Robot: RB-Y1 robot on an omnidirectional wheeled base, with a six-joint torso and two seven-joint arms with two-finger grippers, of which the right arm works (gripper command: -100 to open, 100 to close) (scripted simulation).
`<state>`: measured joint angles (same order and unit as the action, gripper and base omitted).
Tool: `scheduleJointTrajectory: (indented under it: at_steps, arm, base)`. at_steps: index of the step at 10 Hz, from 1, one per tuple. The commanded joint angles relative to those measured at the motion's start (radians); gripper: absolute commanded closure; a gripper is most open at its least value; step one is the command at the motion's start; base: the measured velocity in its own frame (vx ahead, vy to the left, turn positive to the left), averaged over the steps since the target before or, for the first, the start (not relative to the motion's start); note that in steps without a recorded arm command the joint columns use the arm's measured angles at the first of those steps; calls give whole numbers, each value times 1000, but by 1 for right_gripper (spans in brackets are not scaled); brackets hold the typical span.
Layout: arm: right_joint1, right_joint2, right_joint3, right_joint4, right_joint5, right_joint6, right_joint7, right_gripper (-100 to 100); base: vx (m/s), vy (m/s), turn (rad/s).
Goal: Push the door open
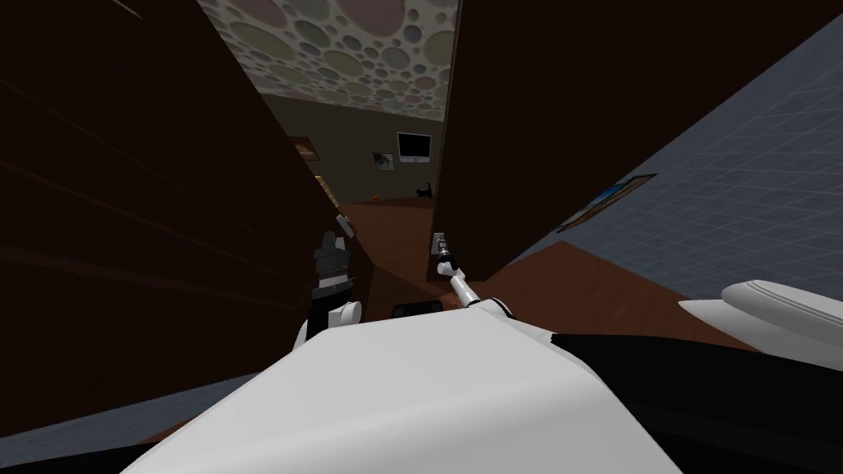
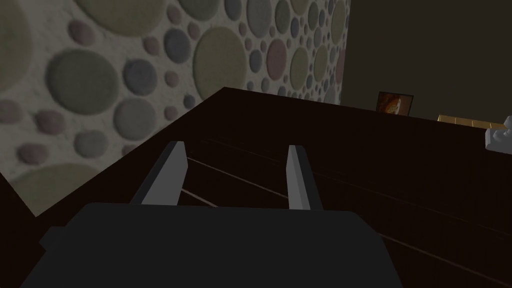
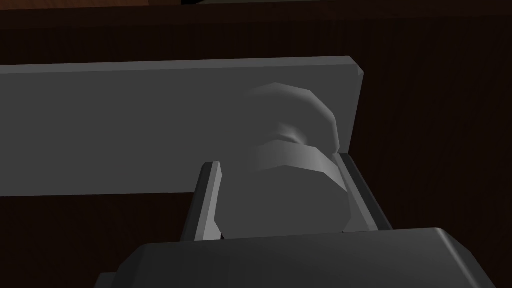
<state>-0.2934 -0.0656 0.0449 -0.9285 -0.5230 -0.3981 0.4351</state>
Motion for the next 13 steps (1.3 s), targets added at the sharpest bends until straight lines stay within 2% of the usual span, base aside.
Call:
scheduleJointTrajectory:
  at_steps: [1,3,4,12,13]
  arm:
    - [-23,-22,-15,32,-5,-20,-15,100]
    - [-24,-22,-22,34,-6,-20,-13,100]
    - [-27,-21,-44,39,-8,-22,-9,100]
    - [-39,-3,-123,58,-16,-27,6,100]
    - [-36,-5,-117,64,-15,-29,7,100]
  base:
    - [119,85,-41]
    - [40,6,0]
    - [110,81,-42]
    - [161,107,-77]
    - [75,32,-35]
